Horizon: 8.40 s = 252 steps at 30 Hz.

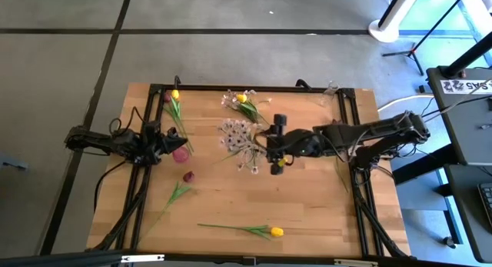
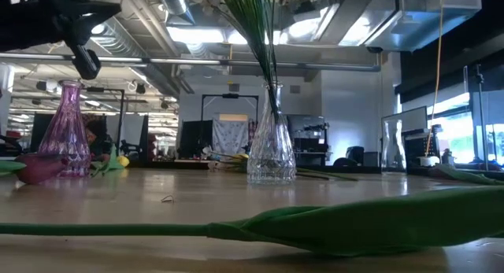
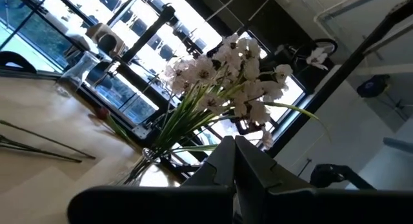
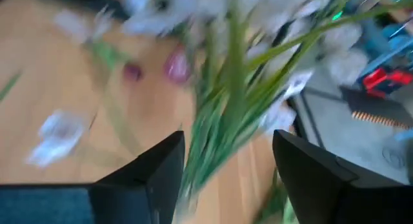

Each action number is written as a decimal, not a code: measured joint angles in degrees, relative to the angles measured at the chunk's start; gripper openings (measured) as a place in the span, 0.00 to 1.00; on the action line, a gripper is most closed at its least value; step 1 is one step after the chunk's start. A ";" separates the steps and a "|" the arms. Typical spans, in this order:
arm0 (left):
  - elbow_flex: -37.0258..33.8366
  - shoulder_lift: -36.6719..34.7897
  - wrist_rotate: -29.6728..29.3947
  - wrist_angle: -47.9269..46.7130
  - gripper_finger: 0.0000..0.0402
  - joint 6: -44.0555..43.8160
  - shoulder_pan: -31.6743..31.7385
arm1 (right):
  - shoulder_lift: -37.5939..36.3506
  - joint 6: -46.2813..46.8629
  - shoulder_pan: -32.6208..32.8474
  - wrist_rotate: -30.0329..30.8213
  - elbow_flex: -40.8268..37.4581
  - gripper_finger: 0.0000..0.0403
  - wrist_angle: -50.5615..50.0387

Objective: Sort flowers into vase by color
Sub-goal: Put the right white flowers into the bottom transparent vase, then put the white flowers into the bottom transparent vase, then put the top right yellow tulip into the top transparent vase

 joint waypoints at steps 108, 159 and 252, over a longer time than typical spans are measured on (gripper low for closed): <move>27.19 16.55 -17.13 -15.13 0.00 6.57 0.00 | 10.33 6.14 -29.47 -39.04 -3.06 0.02 -40.03; 26.58 23.63 -30.21 -10.58 0.00 2.04 -5.07 | -8.50 12.09 -19.90 -40.81 -49.77 0.00 86.69; 26.53 24.56 -29.95 -10.60 0.00 2.10 -5.09 | -21.06 -28.97 -38.96 -34.19 -20.94 0.67 -20.72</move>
